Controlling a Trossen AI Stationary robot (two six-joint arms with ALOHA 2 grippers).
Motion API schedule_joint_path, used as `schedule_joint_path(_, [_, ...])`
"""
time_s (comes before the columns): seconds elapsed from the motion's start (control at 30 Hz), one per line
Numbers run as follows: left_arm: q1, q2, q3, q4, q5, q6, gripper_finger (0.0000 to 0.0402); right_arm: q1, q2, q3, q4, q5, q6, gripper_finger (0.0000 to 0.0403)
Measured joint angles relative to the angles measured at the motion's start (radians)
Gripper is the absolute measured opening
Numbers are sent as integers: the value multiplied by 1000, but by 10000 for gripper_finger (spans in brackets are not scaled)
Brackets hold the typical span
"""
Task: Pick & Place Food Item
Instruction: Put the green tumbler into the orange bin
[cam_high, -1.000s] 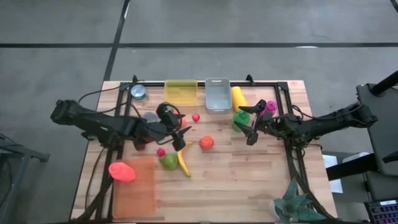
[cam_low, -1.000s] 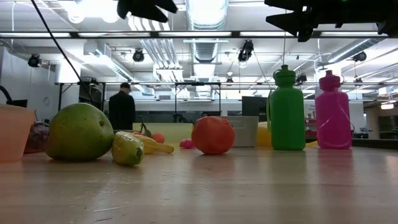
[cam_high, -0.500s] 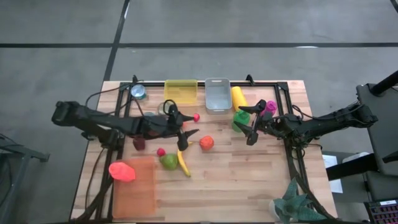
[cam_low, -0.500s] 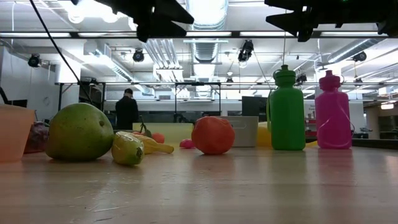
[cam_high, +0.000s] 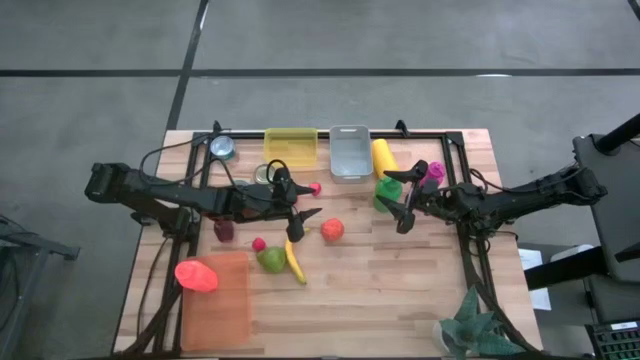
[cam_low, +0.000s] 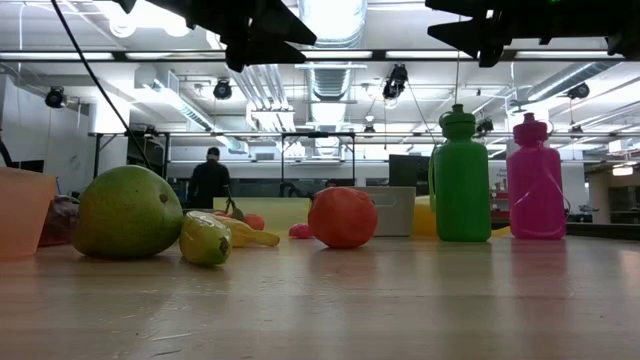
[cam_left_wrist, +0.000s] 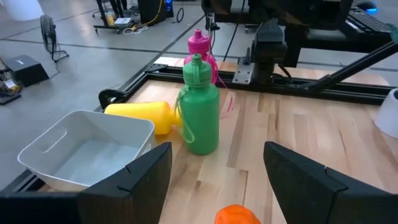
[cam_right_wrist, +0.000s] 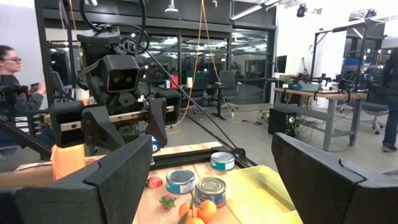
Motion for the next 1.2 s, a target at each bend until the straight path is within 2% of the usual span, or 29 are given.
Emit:
schedule_joint_path(0.9, [0,0,-1,-2,0,-1,257,0,0,0,2,0,0,328])
schedule_joint_path(1.1, [0,0,-1,-2,0,-1,257,0,-7,1,66,7,1,328])
schedule_joint_path(1.2, [0,0,-1,-4,0,-2,257,0,-30,47,-28,10,15,327])
